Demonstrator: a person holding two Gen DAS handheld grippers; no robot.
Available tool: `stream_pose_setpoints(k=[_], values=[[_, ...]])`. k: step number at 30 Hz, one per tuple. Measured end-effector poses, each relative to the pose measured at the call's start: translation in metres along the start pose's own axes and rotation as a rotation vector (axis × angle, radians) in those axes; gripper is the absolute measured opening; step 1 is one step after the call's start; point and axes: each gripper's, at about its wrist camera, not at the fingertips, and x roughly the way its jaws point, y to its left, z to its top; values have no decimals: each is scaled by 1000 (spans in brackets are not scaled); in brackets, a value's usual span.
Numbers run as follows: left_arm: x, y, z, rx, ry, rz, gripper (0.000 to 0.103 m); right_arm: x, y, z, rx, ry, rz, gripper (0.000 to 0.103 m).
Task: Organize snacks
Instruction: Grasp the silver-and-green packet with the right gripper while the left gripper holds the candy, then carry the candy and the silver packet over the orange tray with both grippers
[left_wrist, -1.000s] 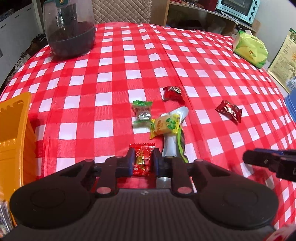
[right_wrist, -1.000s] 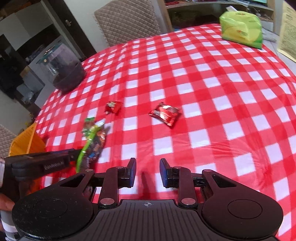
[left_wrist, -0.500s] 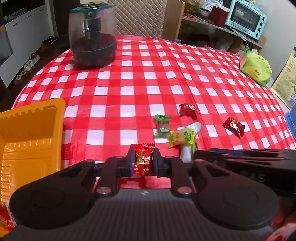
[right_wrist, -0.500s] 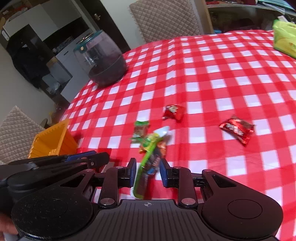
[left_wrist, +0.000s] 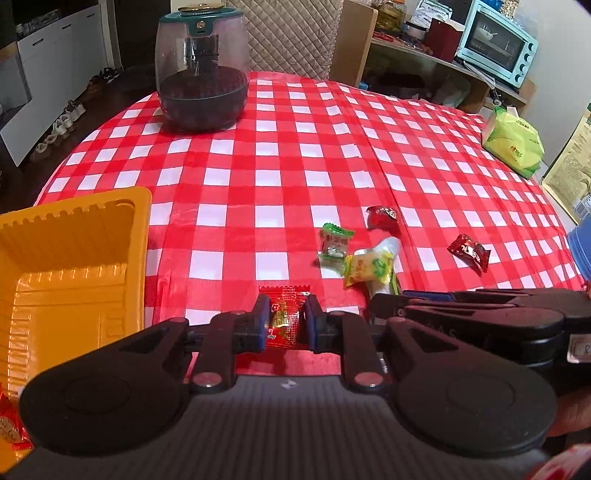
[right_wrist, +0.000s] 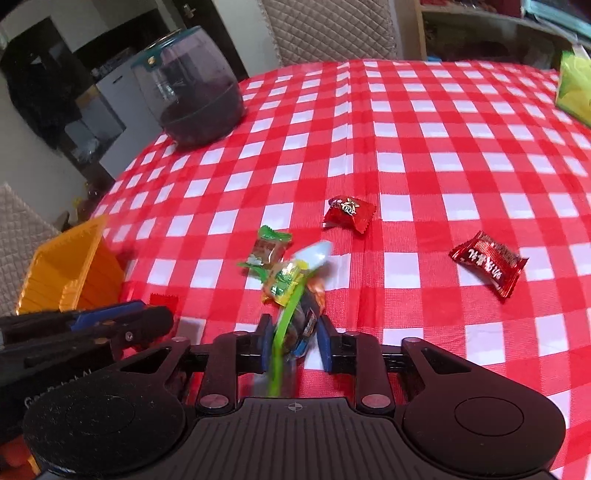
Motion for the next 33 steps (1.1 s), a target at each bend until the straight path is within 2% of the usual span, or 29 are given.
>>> stream_pose_setpoints(k=[7,15,25,33], values=[[-12,-7,-9,5,-10,0,18,-21,-7,-12,-26,-1,-38,23],[-35,-29,-28,10,-28,0,18,-63,-29,-32,-6,-35,-25,23],[-80,-57,-52,-8,-74,22,18,-113,-36,-53,-56,-64,32,23],[-122,-64,-74,-56,-117,67,18,-138,-23,-65,-124,-69,132,23]])
